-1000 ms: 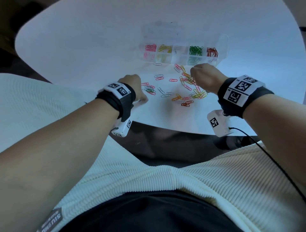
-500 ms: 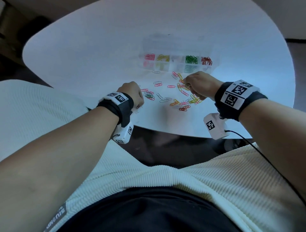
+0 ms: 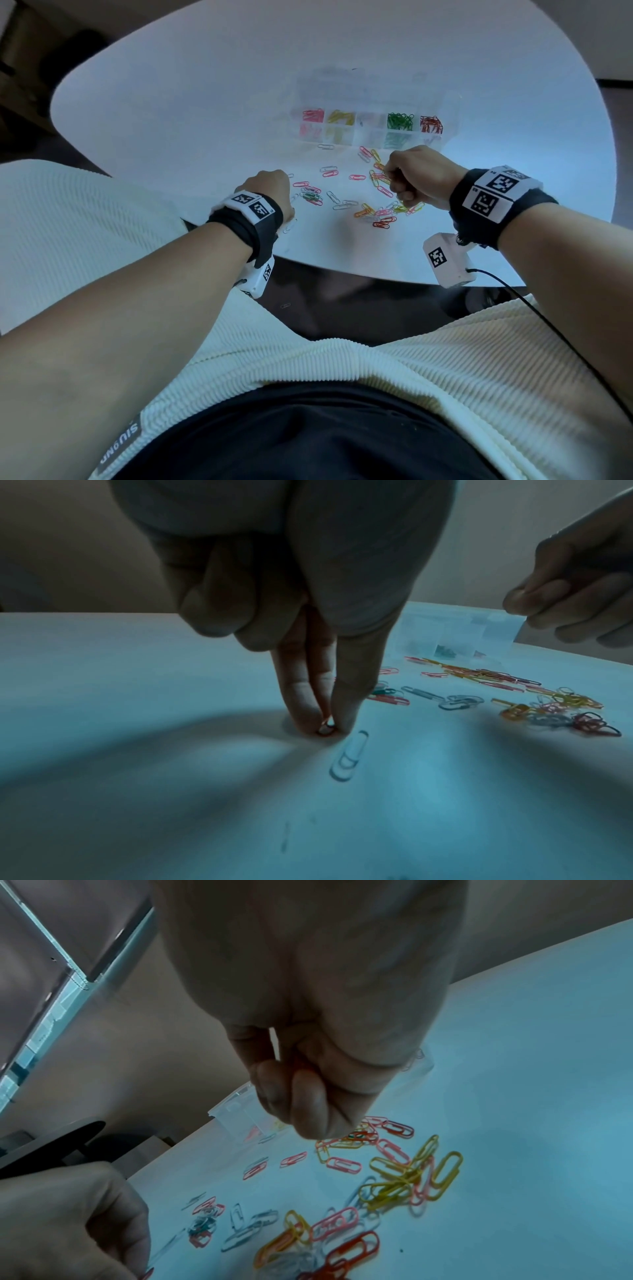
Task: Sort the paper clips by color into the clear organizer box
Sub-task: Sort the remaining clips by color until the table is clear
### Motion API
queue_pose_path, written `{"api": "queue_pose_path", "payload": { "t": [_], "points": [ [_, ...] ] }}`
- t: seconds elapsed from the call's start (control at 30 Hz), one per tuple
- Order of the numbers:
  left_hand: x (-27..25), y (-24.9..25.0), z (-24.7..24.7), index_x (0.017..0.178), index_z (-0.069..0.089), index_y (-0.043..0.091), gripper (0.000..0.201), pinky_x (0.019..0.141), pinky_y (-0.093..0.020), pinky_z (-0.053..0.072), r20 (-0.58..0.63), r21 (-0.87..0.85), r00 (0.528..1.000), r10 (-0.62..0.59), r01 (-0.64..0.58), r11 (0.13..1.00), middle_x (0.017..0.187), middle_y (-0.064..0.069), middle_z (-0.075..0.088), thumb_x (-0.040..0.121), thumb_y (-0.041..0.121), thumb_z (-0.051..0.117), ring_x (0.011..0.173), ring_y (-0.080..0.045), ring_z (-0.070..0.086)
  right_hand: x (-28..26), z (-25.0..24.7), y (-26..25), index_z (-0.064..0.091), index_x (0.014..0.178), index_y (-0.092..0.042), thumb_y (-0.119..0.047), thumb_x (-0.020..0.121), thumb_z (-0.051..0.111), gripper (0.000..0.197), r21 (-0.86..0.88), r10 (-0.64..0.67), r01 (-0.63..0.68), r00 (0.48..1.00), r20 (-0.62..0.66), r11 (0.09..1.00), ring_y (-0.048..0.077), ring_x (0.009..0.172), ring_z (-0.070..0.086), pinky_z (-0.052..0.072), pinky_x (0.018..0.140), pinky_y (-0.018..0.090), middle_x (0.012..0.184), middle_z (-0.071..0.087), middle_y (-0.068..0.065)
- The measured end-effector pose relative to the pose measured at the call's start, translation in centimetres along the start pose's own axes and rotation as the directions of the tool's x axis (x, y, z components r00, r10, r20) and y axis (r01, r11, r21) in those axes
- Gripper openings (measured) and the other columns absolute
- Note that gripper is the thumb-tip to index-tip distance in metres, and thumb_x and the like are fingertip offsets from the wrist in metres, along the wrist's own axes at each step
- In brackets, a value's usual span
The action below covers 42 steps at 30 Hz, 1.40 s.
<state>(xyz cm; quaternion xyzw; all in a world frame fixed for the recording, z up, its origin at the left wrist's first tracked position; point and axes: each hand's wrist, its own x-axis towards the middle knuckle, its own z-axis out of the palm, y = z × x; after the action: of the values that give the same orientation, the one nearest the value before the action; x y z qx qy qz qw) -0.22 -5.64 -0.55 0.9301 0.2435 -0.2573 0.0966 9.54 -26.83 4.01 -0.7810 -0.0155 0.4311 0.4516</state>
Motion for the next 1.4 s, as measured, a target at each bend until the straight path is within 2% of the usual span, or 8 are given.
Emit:
{"api": "queue_pose_path", "payload": {
  "t": [0.13, 0.3, 0.5, 0.73, 0.9, 1.07, 1.2, 1.4],
  "points": [
    [0.1, 0.1, 0.1, 0.079, 0.066, 0.012, 0.013, 0.062, -0.030, 0.054, -0.008, 0.005, 1.000, 0.011, -0.011, 1.000, 0.073, -0.006, 0.066, 0.073, 0.021, 0.071, 0.060, -0.025, 0.061, 0.0, 0.1, 0.1, 0.035, 0.062, -0.016, -0.009, 0.087, 0.039, 0.026, 0.004, 0.002, -0.002, 1.000, -0.003, 1.000, 0.018, 0.049, 0.027, 0.023, 0.050, 0.029, 0.054, 0.034, 0.004],
    [-0.4, 0.3, 0.0, 0.069, 0.048, 0.012, 0.025, 0.052, -0.025, 0.039, 0.002, 0.028, 1.000, 0.004, -0.004, 1.000, 0.068, -0.004, 0.055, 0.075, 0.025, 0.069, 0.054, -0.020, 0.051, 0.3, 0.2, 0.1, 0.041, 0.062, -0.014, -0.014, 0.092, 0.044, 0.029, 0.048, 0.003, -0.003, 1.000, -0.011, 0.999, 0.020, 0.049, 0.036, 0.030, 0.049, 0.027, 0.057, 0.041, 0.007],
    [-0.7, 0.5, 0.0, 0.067, 0.046, 0.012, 0.025, 0.050, -0.024, 0.037, 0.044, 0.053, 0.999, 0.001, -0.003, 0.999, 0.066, -0.004, 0.053, 0.074, 0.023, 0.068, 0.053, -0.019, 0.049, 0.4, -0.1, 0.3, 0.044, 0.061, -0.013, -0.019, 0.097, 0.049, 0.037, 0.062, 0.004, -0.003, 1.000, -0.015, 0.998, 0.022, 0.049, 0.044, 0.038, 0.049, 0.028, 0.057, 0.048, 0.008],
    [-1.0, 0.6, -0.2, 0.065, 0.046, 0.012, 0.026, 0.053, -0.024, 0.039, 0.053, 0.043, 0.999, -0.005, 0.002, 0.999, 0.063, -0.004, 0.052, 0.073, 0.024, 0.068, 0.052, -0.020, 0.048, 0.6, 0.0, 0.4, 0.042, 0.062, -0.015, -0.024, 0.098, 0.050, 0.039, 0.025, 0.023, -0.022, 1.000, -0.016, 0.999, 0.021, 0.047, 0.041, 0.037, 0.049, 0.027, 0.057, 0.045, 0.007],
    [-1.1, 0.7, -0.3, 0.065, 0.047, 0.012, 0.026, 0.053, -0.025, 0.039, 0.058, 0.043, 0.998, -0.012, 0.009, 0.999, 0.064, -0.004, 0.052, 0.073, 0.024, 0.068, 0.053, -0.020, 0.048, 0.8, -0.2, 0.5, 0.034, 0.061, -0.019, -0.026, 0.099, 0.048, 0.042, -0.069, 0.031, -0.033, 0.999, -0.035, 0.997, 0.014, 0.042, 0.026, 0.023, 0.044, 0.021, 0.057, 0.029, 0.001],
    [-1.2, 0.8, -0.4, 0.068, 0.047, 0.012, 0.025, 0.055, -0.026, 0.041, 0.068, 0.057, 0.998, -0.019, 0.016, 0.998, 0.066, -0.004, 0.053, 0.075, 0.024, 0.068, 0.055, -0.020, 0.050, 1.0, -0.4, 0.4, 0.045, 0.068, -0.012, -0.030, 0.098, 0.048, 0.035, -0.319, -0.057, 0.015, 0.991, -0.123, 0.948, 0.020, 0.051, 0.039, 0.036, 0.052, 0.027, 0.063, 0.039, 0.008],
    [-1.5, 0.9, -0.6, 0.068, 0.047, 0.011, 0.026, 0.054, -0.026, 0.040, 0.080, 0.039, 0.996, -0.035, 0.032, 0.999, 0.067, -0.004, 0.053, 0.074, 0.024, 0.069, 0.055, -0.020, 0.050, 1.2, -0.2, 0.5, 0.037, 0.061, -0.016, -0.033, 0.098, 0.048, 0.042, -0.379, -0.079, 0.031, 0.991, -0.112, 0.925, 0.020, 0.046, 0.038, 0.036, 0.055, 0.028, 0.057, 0.038, 0.006],
    [-2.2, 1.3, -1.1, 0.065, 0.049, 0.012, 0.022, 0.052, -0.024, 0.038, 0.097, 0.018, 0.995, -0.034, 0.032, 0.999, 0.064, -0.004, 0.053, 0.073, 0.022, 0.067, 0.053, -0.021, 0.049, 0.8, 0.0, 0.3, 0.035, 0.061, -0.017, -0.035, 0.097, 0.048, 0.043, -0.426, -0.090, 0.037, 0.990, -0.105, 0.904, 0.020, 0.046, 0.040, 0.037, 0.057, 0.028, 0.060, 0.039, 0.009]
  ]
}}
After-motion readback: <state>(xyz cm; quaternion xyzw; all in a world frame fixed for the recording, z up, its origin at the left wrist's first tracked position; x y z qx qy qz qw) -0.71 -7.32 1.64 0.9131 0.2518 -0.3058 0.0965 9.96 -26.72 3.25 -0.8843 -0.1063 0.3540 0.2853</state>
